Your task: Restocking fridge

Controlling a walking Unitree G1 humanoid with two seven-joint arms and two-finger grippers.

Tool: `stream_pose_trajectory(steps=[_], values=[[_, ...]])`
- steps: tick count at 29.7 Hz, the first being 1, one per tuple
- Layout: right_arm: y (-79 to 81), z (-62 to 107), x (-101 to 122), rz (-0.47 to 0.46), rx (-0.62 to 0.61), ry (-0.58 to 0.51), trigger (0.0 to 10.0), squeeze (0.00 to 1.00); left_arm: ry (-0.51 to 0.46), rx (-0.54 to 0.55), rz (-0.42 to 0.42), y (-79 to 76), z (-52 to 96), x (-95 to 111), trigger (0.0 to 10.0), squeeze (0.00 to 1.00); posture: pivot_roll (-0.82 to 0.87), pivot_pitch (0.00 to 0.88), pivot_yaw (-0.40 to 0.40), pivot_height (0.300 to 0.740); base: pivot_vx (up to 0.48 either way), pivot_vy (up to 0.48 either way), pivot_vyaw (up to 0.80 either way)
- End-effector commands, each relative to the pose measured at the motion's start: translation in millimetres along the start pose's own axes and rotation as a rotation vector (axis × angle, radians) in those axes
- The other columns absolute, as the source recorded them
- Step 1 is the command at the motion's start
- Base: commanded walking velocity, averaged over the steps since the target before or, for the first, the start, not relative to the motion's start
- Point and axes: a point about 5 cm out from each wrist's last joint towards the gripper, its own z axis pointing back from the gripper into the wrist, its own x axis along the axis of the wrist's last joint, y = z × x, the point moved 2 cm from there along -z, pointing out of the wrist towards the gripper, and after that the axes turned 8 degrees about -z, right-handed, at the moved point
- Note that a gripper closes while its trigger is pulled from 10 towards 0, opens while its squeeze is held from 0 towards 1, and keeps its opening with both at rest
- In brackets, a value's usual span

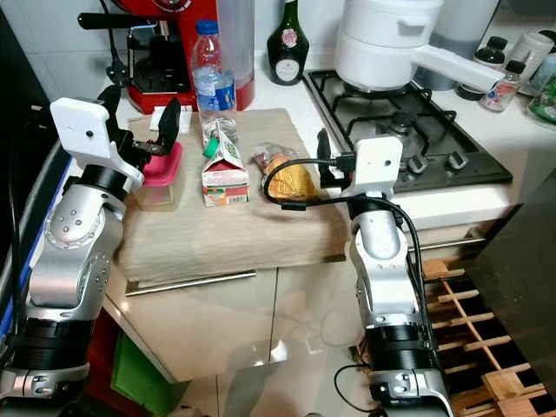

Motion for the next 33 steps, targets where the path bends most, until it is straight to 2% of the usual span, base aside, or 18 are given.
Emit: stream_pose_trajectory(steps=[1,6,9,21,27,33], values=[[0.4,3.0,-5.9,-0.006,0.005,0.021,10.0,0.0,0.042,-0.021,0.02,-2.9,2.9,-6.1,10.0,0.0,0.06,0.0,0.013,0.74,0.0,0.0,0.0],[-4.8,7.1,-19.9,-0.058,-0.02,0.09,10.0,0.0,0.1,-0.031,0.051,-5.2,5.0,-13.9,10.0,0.0,0.06,0.0,0.01,0.74,0.0,0.0,0.0],[-7.4,9.4,-25.8,-0.053,-0.025,0.112,10.0,0.0,0.115,-0.047,0.058,-7.6,6.3,-15.8,10.0,0.0,0.07,0.0,0.01,0.74,0.0,0.0,0.0],[-4.1,13.4,-35.0,-0.046,-0.012,0.14,10.0,0.0,0.138,-0.072,0.065,-9.7,7.0,-16.4,10.0,0.0,0.07,0.0,0.013,0.74,0.0,0.0,0.0],[-1.2,15.9,-41.5,-0.052,-0.006,0.163,10.0,0.0,0.199,-0.071,0.124,-13.7,9.8,-24.3,10.0,0.0,0.07,0.0,0.015,0.74,0.0,0.0,0.0],[1.0,16.0,-42.0,-0.055,-0.002,0.164,10.0,0.0,0.219,-0.066,0.127,-14.5,10.3,-27.1,10.0,0.0,0.07,0.0,0.014,0.74,0.0,0.0,0.0]])
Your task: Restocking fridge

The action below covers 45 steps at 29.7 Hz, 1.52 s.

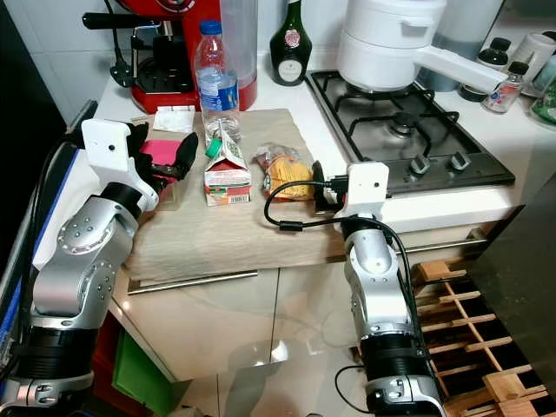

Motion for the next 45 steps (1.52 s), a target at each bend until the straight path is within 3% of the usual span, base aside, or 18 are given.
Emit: stream_pose_trajectory(steps=[1,6,16,26,34,37,40,45], values=[[1.6,-0.5,0.1,0.002,0.006,-0.002,10.0,0.0,0.009,0.001,0.002,0.1,1.1,-0.4,10.0,0.0,0.07,0.0,0.014,0.74,0.0,0.0,0.0],[4.8,-1.6,0.6,0.003,0.019,-0.006,10.0,0.0,0.046,-0.03,-0.023,-5.8,0.9,-4.0,10.0,0.0,0.06,0.0,0.02,0.74,0.0,0.0,0.0],[9.6,-1.8,2.7,0.002,0.036,-0.014,10.0,0.0,0.07,0.039,0.011,2.8,-1.8,-3.6,10.0,0.0,0.04,0.0,0.02,0.74,0.0,0.0,0.0],[12.1,-3.6,7.8,-0.008,0.037,-0.024,10.0,0.0,0.128,0.045,0.04,1.0,-5.8,-9.6,10.0,0.0,0.03,0.0,0.024,0.74,0.0,0.0,0.0],[20.1,-1.2,17.9,-0.015,0.065,-0.063,10.0,0.0,0.199,-0.001,0.025,-4.2,-8.6,-13.9,10.0,0.0,0.03,0.0,0.034,0.74,0.0,0.0,0.0],[24.3,0.1,16.2,-0.014,0.085,-0.058,10.0,0.0,0.25,0.029,0.015,-1.2,-9.0,-20.7,10.0,0.0,0.02,0.0,0.034,0.74,0.0,0.0,0.0],[25.2,2.1,13.4,-0.017,0.082,-0.047,10.0,0.0,0.246,0.075,0.031,3.7,-8.4,-21.5,10.0,0.0,0.01,0.0,0.033,0.74,0.0,0.0,0.0],[31.1,5.1,20.3,-0.018,0.102,-0.055,10.0,0.0,0.144,0.102,0.007,9.5,-6.0,-1.9,10.0,0.0,0.01,0.0,0.029,0.74,0.0,0.0,0.0]])
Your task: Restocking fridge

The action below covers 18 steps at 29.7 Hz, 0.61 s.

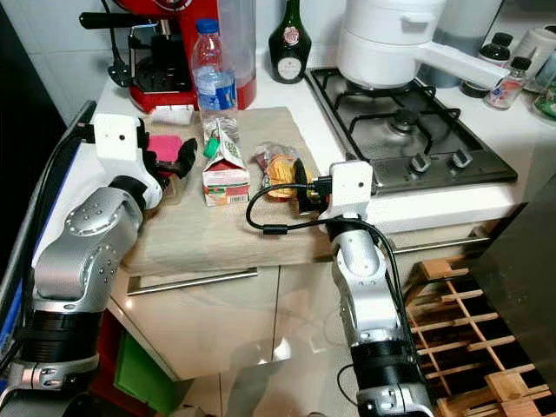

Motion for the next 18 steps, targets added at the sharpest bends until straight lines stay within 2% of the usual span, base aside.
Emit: stream_pose_trajectory(steps=[1,6,13,18], values=[[4.7,-0.4,8.6,0.004,0.021,-0.023,10.0,0.0,-0.041,0.02,-0.023,4.4,5.1,6.4,10.0,0.0,0.01,0.0,0.021,0.74,0.0,0.0,0.0],[5.7,0.8,10.6,0.011,0.032,-0.033,10.0,0.0,-0.084,0.036,-0.029,8.9,10.4,12.6,10.0,0.0,0.02,0.0,0.012,0.74,0.0,0.0,0.0],[14.1,-3.3,6.9,-0.004,0.048,-0.017,10.0,0.0,0.022,0.035,-0.052,13.3,14.3,-1.6,10.0,0.0,0.05,0.0,0.017,0.74,0.0,0.0,0.0],[12.9,-2.9,5.9,-0.012,0.037,-0.012,10.0,0.0,0.099,0.051,-0.041,15.3,13.5,-8.8,10.0,0.0,0.05,0.0,0.018,0.74,0.0,0.0,0.0]])
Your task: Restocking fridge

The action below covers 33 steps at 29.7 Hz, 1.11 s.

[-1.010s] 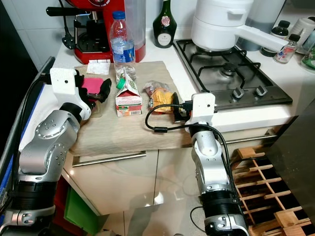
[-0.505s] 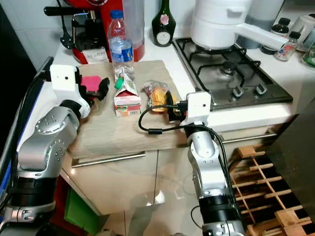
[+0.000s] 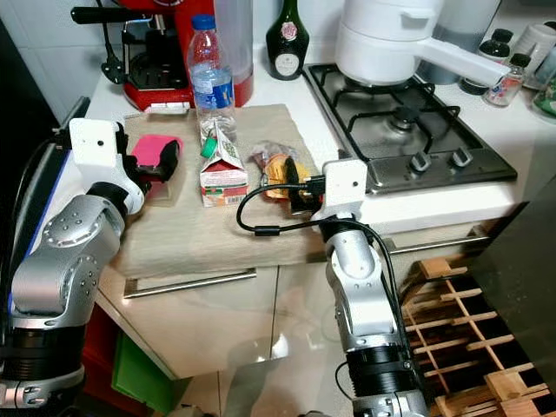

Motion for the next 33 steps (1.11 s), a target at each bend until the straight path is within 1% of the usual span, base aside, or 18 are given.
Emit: stream_pose_trajectory(steps=[1,7,10,11,14,17,24,26,28,29,33], values=[[0.0,-1.9,0.8,0.0,0.001,0.008,10.0,0.0,0.076,0.017,-0.007,2.7,-1.0,-10.1,10.0,0.0,0.05,0.0,0.019,0.74,0.0,0.0,0.0],[-1.1,-2.8,1.5,0.003,0.002,0.009,10.0,0.0,0.093,0.005,-0.016,0.1,-2.8,-9.1,10.0,0.0,0.05,0.0,0.023,0.74,0.0,0.0,0.0],[-1.3,-2.8,2.1,0.004,0.0,0.007,10.0,0.0,0.08,-0.01,-0.03,-2.2,-2.7,-4.8,10.0,0.0,0.04,0.0,0.024,0.74,0.0,0.0,0.0],[-1.2,-2.8,2.0,0.004,0.0,0.007,10.0,0.0,0.071,0.009,-0.034,0.2,-2.8,-2.7,10.0,1.0,0.04,0.0,0.026,0.74,0.0,0.0,0.0],[-1.1,-3.0,2.1,0.004,-0.001,0.005,10.0,0.0,0.047,0.049,-0.032,6.9,-3.6,4.3,10.0,1.0,0.04,0.0,0.027,0.74,0.0,0.0,0.0],[-1.5,-3.9,2.4,0.004,-0.003,0.004,10.0,0.0,0.034,0.057,-0.03,9.8,-4.5,8.2,10.0,1.0,0.05,0.0,0.028,0.74,0.0,0.0,0.0],[-1.0,-5.4,2.6,0.003,-0.004,0.001,10.0,0.0,0.078,0.018,-0.016,4.3,-2.7,2.3,10.0,1.0,0.05,0.0,0.03,0.74,0.0,0.0,0.0],[-0.5,-5.3,2.7,0.002,-0.004,-0.001,10.0,0.0,0.024,-0.031,0.005,-3.4,-2.2,12.1,10.0,1.0,0.05,0.0,0.031,0.74,0.0,0.0,0.0],[-0.5,-5.5,2.5,0.002,-0.005,0.0,10.0,0.0,0.014,-0.044,0.004,-5.2,-2.3,14.6,10.0,1.0,0.05,0.0,0.033,0.74,0.0,0.0,0.0],[-0.8,-5.6,2.7,0.003,-0.006,-0.001,10.0,0.0,-0.008,-0.069,0.006,-8.5,-2.1,18.7,10.0,1.0,0.05,0.0,0.034,0.74,0.0,0.0,0.0],[-1.6,-5.8,2.5,0.003,-0.009,-0.002,10.0,0.0,0.007,-0.074,-0.001,-9.3,-2.6,17.1,10.0,1.0,0.05,0.0,0.035,0.74,0.0,0.0,0.0]])
